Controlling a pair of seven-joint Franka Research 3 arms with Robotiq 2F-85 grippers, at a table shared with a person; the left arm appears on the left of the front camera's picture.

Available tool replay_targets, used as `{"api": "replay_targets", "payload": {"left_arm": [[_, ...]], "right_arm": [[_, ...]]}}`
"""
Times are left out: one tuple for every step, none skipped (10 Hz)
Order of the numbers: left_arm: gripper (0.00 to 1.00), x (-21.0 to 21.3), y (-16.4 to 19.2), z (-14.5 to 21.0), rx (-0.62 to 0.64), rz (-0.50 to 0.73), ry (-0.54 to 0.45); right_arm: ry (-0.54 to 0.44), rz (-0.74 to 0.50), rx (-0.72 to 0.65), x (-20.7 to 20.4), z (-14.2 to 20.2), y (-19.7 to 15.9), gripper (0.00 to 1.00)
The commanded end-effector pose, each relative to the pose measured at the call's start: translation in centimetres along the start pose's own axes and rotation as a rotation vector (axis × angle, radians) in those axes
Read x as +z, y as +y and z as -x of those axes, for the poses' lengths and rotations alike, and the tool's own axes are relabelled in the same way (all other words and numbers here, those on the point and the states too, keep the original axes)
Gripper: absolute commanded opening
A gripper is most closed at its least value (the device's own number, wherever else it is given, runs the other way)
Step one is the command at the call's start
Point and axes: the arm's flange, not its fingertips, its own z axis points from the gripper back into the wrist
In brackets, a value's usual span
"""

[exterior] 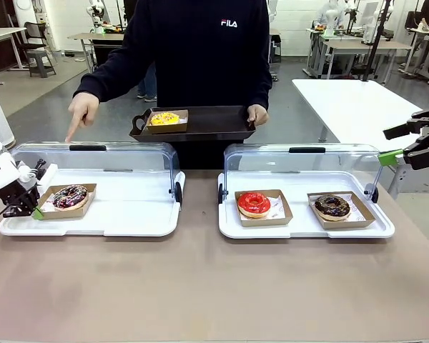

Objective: Provide the desired donut to the person.
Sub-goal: Pick up and lift the Paper togo box containing the Donut pointed at by the person.

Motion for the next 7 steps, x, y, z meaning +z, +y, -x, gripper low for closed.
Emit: {"api": "replay_targets", "payload": {"left_arm": [[0.00,0.5,-0.3,0.6,-0.022,0.019,-0.037],[0.00,0.8,-0.5,0.6,-0.027,0.020,-0.040],[0.00,0.9,-0.7,0.5,-0.034,0.022,-0.043],[0.00,0.9,-0.9,0.4,-0.036,0.026,-0.049],[0.00,1.9,-1.7,0.0,-0.050,0.021,-0.064],[0.00,3.7,-3.0,-0.2,-0.047,0.008,-0.054],[0.00,6.0,-5.2,-0.4,-0.056,-0.012,-0.061]], "right_arm": [[-0.024,-0.010,-0.001,-0.3,-0.1,-0.1,1.00],[-0.024,-0.010,-0.001,-0.3,-0.1,-0.1,1.00],[-0.024,-0.010,-0.001,-0.3,-0.1,-0.1,1.00],[-0.024,-0.010,-0.001,-0.3,-0.1,-0.1,1.00],[-0.024,-0.010,-0.001,-0.3,-0.1,-0.1,1.00],[-0.024,-0.010,-0.001,-0.3,-0.1,-0.1,1.00],[-0.024,-0.010,-0.001,-0.3,-0.1,-0.1,1.00]]}}
